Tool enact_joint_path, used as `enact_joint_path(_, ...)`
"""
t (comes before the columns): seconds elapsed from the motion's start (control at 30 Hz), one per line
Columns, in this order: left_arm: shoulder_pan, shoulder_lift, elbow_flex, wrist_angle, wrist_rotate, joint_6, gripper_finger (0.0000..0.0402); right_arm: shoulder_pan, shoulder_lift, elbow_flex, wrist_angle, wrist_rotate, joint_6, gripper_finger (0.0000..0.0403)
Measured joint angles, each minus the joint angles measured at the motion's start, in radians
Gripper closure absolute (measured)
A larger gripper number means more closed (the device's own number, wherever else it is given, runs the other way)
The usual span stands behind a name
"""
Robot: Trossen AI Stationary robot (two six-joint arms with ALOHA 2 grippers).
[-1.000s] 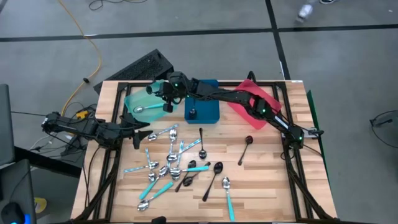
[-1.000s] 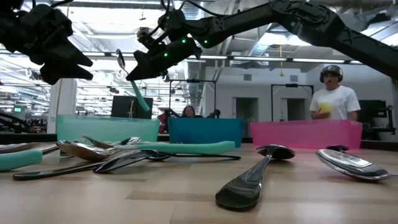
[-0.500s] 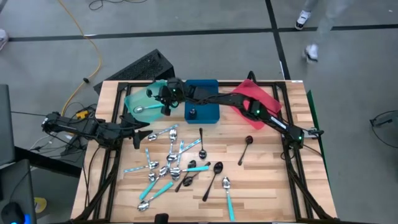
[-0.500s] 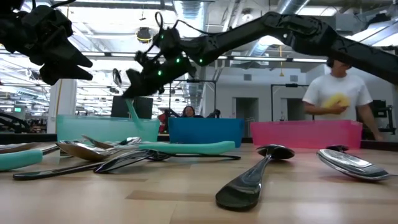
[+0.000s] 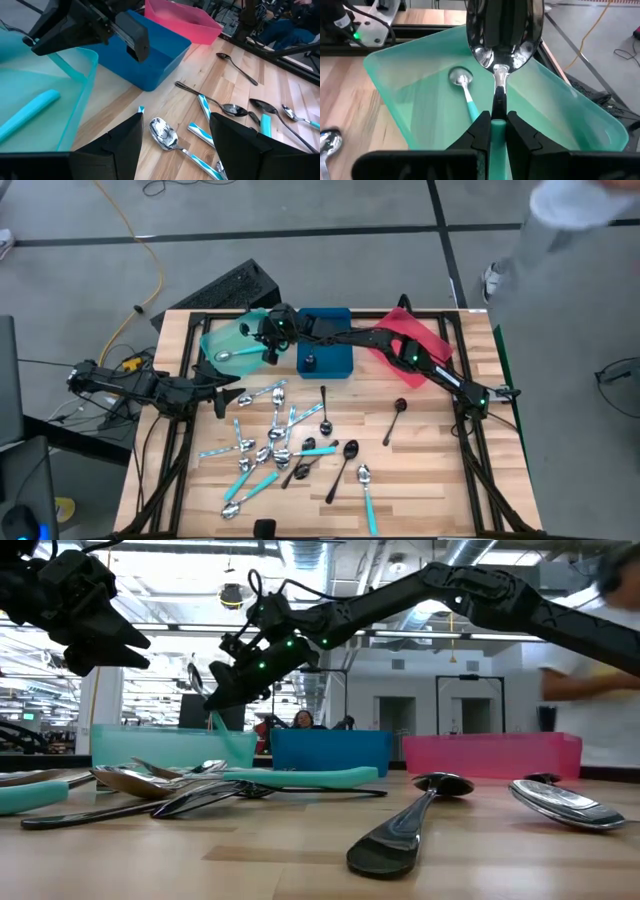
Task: Sort silverware by color (type)
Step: Put the blue spoon into the light blue bin
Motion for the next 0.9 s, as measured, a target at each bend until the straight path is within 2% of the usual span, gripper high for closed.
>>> enact_joint_path(0.5, 0.000, 0.000, 0.000, 0.000, 0.000, 0.000, 0.0185, -0.006, 0.000, 0.000, -0.029, 0.006, -0.006, 0.0337)
enact_joint_path(0.9, 0.000, 0.000, 0.000, -0.010, 0.002, -0.002, 0.0185, -0.006, 0.064, 0.000, 0.033, 0.047, 0.037, 0.0333)
